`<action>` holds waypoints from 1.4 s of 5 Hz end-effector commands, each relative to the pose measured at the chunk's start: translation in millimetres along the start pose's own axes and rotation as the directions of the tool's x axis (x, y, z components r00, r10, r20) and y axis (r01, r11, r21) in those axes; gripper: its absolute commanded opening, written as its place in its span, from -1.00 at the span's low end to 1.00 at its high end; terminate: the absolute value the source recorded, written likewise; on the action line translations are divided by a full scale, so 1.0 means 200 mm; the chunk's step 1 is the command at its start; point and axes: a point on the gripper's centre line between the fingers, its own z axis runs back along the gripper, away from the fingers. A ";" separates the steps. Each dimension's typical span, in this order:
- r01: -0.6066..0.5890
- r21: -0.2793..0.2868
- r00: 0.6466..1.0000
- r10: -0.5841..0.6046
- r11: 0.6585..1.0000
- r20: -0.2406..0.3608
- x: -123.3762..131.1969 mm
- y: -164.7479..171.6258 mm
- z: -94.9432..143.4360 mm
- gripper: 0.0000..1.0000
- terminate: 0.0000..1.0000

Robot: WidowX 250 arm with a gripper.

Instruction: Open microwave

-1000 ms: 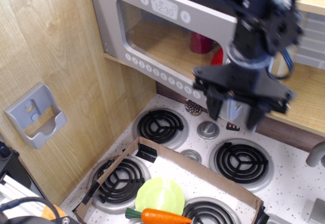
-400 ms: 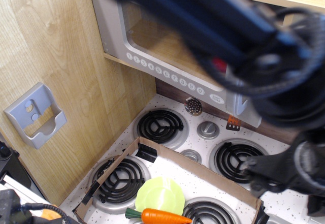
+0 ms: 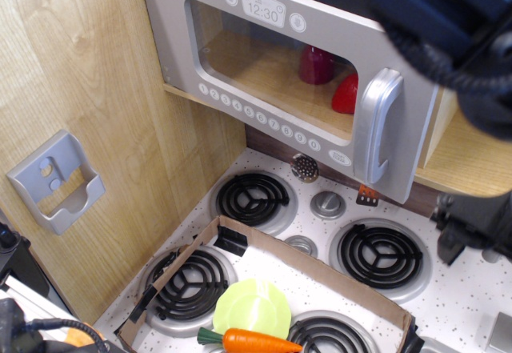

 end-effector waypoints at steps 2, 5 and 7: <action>0.255 -0.029 0.962 -0.250 0.967 0.108 0.32 0.02 0.03 1.00 -1.00; 0.400 -0.035 0.914 -0.397 0.916 0.080 0.39 0.19 0.01 1.00 -1.00; 0.404 -0.044 0.915 -0.402 0.914 0.044 0.19 0.34 -0.06 1.00 1.00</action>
